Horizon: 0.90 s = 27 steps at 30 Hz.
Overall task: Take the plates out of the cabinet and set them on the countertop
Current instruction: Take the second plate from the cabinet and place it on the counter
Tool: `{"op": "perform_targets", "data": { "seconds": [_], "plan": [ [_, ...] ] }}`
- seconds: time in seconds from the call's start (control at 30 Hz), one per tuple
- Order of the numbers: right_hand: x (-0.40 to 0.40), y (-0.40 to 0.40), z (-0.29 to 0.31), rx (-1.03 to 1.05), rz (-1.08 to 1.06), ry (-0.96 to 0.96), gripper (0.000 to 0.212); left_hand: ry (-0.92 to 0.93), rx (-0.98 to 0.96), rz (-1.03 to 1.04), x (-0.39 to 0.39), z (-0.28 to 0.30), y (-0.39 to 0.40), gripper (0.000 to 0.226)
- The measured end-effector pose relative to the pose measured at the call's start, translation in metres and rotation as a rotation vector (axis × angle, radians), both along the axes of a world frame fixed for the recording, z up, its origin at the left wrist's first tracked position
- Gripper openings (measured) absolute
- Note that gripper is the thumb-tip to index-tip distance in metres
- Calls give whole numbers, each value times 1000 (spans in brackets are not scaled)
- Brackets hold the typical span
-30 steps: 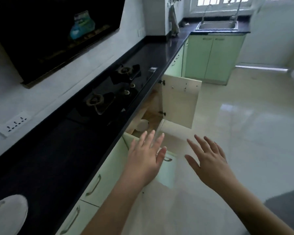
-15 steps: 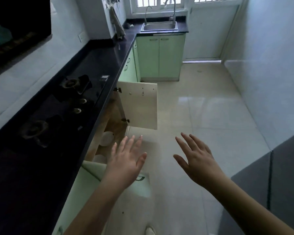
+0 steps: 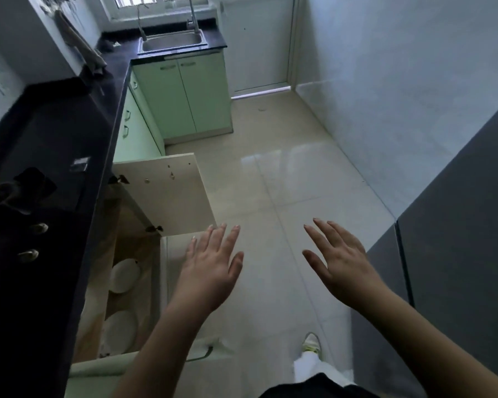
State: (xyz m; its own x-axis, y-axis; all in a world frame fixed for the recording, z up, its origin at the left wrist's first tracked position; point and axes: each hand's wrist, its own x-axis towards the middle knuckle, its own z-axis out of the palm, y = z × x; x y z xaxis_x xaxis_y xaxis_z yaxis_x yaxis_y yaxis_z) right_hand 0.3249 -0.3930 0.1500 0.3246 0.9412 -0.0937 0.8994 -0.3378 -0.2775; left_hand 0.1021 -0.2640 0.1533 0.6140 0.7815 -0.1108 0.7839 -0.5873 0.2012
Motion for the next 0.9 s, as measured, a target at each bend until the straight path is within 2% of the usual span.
{"op": "perform_targets", "data": {
  "seconds": [0.13, 0.33, 0.47, 0.6, 0.9],
  "plan": [
    [37, 31, -9, 19, -24, 39, 82, 8, 32, 35, 42, -5, 26, 82],
    [95, 98, -8, 40, 53, 69, 71, 14, 19, 106, 111, -11, 73, 82],
    [126, 139, -6, 15, 140, 71, 77, 33, -14, 191, 139, -11, 101, 72],
    [142, 175, -11, -3, 242, 62, 78, 14, -26, 257, 139, -10, 116, 83],
    [130, 275, -15, -4, 405, 60, 92, -30, -32, 446, 96, -17, 169, 81]
  ]
}}
